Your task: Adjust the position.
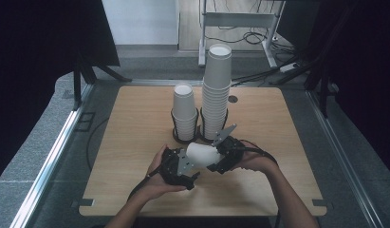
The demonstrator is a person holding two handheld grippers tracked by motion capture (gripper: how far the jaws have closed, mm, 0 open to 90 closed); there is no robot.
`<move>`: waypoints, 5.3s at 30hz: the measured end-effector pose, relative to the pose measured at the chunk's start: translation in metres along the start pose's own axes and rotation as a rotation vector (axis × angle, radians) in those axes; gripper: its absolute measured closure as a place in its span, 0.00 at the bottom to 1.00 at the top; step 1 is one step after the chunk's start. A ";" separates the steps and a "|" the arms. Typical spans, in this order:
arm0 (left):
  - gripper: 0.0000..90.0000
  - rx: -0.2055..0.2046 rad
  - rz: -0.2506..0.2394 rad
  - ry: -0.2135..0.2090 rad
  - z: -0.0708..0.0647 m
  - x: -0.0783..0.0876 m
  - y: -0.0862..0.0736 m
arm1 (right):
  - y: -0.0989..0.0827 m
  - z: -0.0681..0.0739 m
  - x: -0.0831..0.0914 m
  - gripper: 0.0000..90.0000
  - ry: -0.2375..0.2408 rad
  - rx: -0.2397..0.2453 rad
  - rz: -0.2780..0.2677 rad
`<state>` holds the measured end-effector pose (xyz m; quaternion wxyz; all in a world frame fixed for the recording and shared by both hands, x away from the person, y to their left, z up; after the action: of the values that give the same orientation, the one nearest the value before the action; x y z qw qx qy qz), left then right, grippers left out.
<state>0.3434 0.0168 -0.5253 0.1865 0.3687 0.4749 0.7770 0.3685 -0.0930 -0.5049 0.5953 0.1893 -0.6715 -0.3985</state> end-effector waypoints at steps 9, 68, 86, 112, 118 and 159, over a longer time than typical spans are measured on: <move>0.06 0.178 -0.046 -0.023 0.007 0.012 -0.005 | 0.001 0.004 -0.004 0.25 -0.032 -0.076 -0.144; 0.14 0.555 -0.126 -0.087 0.005 0.009 -0.022 | -0.009 0.010 -0.010 0.25 -0.222 -0.201 -0.668; 0.08 0.693 -0.250 -0.164 0.011 0.010 0.002 | -0.007 0.017 -0.013 0.25 -0.201 -0.222 -0.762; 0.00 0.903 -0.369 -0.310 0.011 -0.013 0.033 | -0.003 0.028 -0.022 0.26 -0.188 -0.159 -0.770; 0.00 0.919 -0.378 -0.301 0.012 -0.017 0.033 | -0.002 0.032 -0.027 0.26 -0.185 -0.139 -0.753; 0.14 0.756 -0.409 -0.172 0.025 0.003 0.034 | -0.013 0.029 -0.038 0.15 -0.199 -0.139 -0.647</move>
<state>0.3629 0.0173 -0.4873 0.2273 0.3725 0.7721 0.4620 0.3465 -0.0641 -0.5388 0.3814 0.3114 -0.6026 -0.6280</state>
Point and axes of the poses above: each handheld gripper's, and its own axes: x roughly backward along the jaws, y roughly out of its top, z roughly to its left, the point moved 10 cm from there along -x, roughly forward along the jaws, and after that the axes turned 15 degrees about -z, right-handed, at the moved point
